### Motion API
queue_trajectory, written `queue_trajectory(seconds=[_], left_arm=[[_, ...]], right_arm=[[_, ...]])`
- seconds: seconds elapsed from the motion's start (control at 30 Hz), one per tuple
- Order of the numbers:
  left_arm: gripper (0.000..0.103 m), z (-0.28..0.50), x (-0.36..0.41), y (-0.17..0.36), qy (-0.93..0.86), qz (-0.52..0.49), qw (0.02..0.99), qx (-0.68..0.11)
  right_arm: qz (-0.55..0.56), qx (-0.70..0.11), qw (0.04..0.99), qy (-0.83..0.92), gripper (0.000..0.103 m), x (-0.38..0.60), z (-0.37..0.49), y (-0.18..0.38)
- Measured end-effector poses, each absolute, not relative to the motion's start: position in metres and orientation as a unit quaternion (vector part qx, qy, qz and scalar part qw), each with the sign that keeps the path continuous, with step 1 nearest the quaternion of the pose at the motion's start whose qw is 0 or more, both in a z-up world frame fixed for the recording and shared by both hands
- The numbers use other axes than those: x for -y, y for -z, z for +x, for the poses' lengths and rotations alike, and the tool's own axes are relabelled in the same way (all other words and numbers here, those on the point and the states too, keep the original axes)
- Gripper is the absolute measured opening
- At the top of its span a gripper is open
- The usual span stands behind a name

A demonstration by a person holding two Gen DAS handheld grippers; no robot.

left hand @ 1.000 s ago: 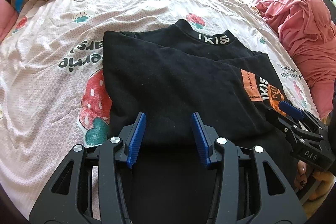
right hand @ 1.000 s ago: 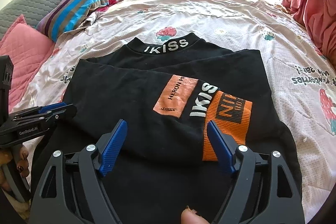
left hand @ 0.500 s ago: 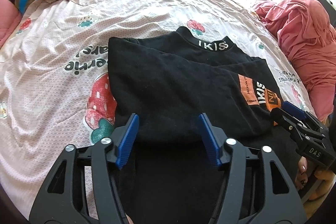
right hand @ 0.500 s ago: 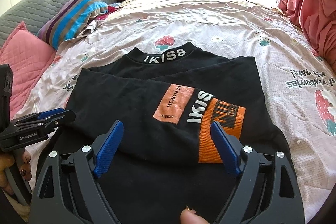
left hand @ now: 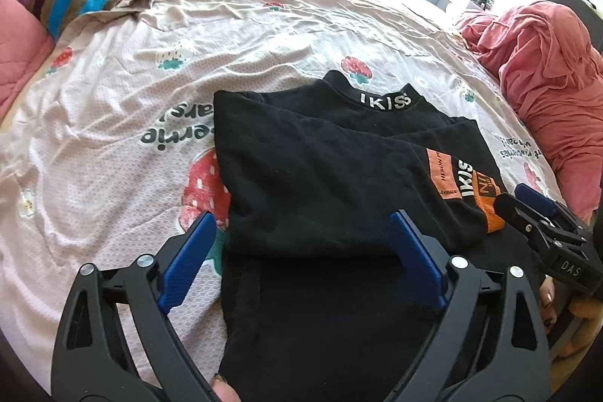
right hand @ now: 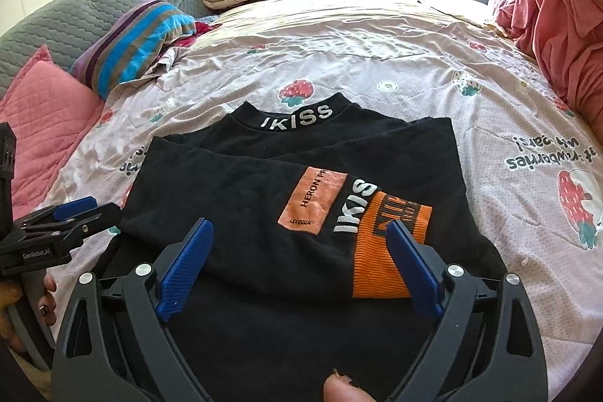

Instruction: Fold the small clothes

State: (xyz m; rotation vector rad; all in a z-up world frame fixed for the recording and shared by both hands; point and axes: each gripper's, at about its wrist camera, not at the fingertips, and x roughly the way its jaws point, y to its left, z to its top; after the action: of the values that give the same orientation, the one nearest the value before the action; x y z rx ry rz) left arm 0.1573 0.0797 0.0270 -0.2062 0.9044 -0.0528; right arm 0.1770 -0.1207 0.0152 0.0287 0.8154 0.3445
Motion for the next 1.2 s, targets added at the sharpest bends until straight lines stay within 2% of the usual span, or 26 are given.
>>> queue_trajectory(seconds=[0.1, 1.2], left_arm=[[0.094, 0.153, -0.079, -0.03, 0.02, -0.095, 0.896, -0.434], [0.094, 0.114, -0.086, -0.056, 0.003, -0.106, 0.913, -0.394]], right_arm=[[0.015, -0.393, 0.904, -0.166, 0.094, 0.123, 0.175, -0.017], [0.021, -0.376, 0.913, -0.158, 0.098, 0.152, 0.152, -0.03]])
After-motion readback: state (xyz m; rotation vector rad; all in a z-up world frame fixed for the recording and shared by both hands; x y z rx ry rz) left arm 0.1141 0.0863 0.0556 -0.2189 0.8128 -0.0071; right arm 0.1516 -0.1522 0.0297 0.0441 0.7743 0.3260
